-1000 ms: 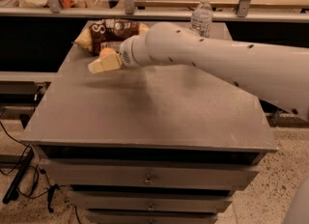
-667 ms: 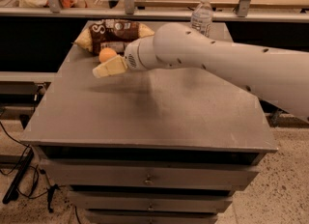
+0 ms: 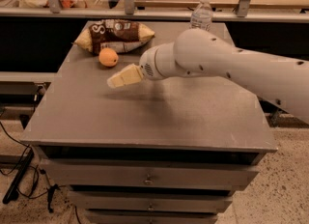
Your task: Move orange near brown chip bag
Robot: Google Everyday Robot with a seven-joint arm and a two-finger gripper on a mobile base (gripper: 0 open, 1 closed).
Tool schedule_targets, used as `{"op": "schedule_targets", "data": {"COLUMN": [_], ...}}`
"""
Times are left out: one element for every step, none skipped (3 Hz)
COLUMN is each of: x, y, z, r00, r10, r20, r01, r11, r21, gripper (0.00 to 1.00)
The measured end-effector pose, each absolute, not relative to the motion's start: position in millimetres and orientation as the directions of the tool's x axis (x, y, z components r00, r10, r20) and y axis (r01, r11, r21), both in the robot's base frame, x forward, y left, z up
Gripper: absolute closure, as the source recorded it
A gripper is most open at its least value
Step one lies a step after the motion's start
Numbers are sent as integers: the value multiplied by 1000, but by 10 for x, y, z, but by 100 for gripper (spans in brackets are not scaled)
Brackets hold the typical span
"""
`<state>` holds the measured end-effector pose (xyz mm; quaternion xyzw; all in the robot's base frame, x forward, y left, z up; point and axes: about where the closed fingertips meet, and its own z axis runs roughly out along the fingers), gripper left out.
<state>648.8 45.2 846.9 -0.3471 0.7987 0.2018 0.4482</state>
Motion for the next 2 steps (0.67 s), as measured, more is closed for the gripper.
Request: {"op": "schedule_targets", "data": {"x": [6457,6446], "y": [186,-68], "z": [8431,8418], "r00": [-358,-359], "r10": [-380,-369], "r20": [-853,-857], "r01": [-725,-709], "r11": [688,705], "r21": [-2,-6], "gripper": [0,0]}}
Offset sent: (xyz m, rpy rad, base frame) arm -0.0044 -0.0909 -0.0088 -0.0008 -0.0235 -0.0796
